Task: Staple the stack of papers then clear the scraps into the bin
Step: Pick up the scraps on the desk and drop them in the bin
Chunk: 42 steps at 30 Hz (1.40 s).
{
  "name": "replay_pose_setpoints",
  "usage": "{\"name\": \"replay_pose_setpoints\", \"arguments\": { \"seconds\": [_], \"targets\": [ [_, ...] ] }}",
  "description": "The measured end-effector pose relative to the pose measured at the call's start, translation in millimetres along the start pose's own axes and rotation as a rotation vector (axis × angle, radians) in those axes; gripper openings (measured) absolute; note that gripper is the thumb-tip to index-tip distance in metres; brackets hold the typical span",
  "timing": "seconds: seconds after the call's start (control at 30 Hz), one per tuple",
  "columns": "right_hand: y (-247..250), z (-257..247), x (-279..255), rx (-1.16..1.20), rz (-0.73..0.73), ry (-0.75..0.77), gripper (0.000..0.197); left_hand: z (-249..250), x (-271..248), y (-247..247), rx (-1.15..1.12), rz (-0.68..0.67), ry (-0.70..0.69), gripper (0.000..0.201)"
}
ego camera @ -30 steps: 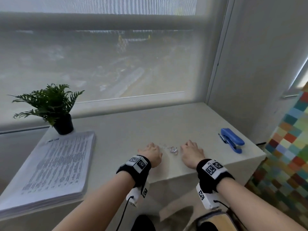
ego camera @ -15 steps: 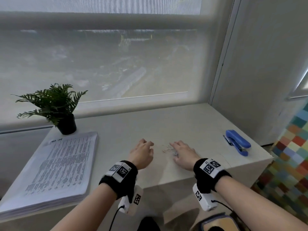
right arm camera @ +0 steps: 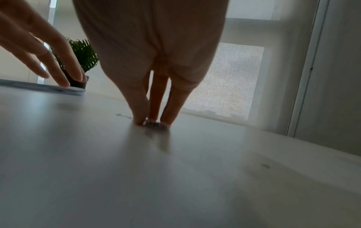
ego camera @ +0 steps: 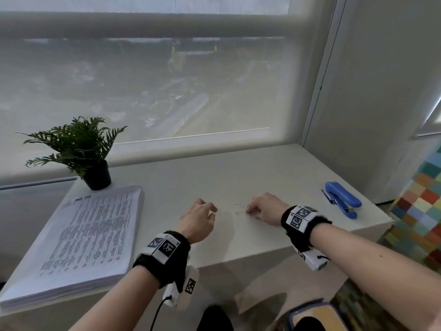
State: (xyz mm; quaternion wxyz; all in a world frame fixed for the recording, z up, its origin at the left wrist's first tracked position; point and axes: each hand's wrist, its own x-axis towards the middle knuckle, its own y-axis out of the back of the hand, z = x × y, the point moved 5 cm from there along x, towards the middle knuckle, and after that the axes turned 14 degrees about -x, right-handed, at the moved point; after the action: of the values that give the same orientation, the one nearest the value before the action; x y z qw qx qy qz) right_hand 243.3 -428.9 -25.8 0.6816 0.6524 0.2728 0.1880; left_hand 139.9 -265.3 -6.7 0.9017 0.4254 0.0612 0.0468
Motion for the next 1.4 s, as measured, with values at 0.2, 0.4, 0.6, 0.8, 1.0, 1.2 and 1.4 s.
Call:
{"name": "replay_pose_setpoints", "arguments": {
  "seconds": [0.2,0.4,0.6,0.8,1.0,1.2,1.4],
  "targets": [
    [-0.5,-4.8,2.0,-0.010,0.054,-0.030,0.027,5.5,2.2,-8.2,-0.005,-0.023,-0.005,0.034],
    [-1.5,-13.6,7.8,-0.079,0.021,-0.049,0.027,10.8,5.3,-15.1,0.030,-0.052,0.000,0.035],
    [0.4,-16.5,7.1,-0.098,0.033,-0.040,0.027,19.4,11.8,-28.2,0.072,-0.107,0.003,0.037],
    [8.0,4.5,12.0,0.175,0.055,-0.205,0.028,30.9,29.2,-40.0,0.142,-0.197,0.028,0.047],
    [1.4,31.4,5.2,0.616,0.154,-0.405,0.018,45.1,43.0,-63.6,0.156,-0.243,0.028,0.055],
    [-5.3,47.8,-4.4,0.917,0.202,-0.498,0.025,58.0,56.3,-71.8,0.082,-0.163,-0.039,0.047],
    [-10.6,52.7,-9.8,1.039,0.209,-0.495,0.025,57.5,61.2,-63.7,0.046,-0.100,-0.118,0.024]
  ]
}}
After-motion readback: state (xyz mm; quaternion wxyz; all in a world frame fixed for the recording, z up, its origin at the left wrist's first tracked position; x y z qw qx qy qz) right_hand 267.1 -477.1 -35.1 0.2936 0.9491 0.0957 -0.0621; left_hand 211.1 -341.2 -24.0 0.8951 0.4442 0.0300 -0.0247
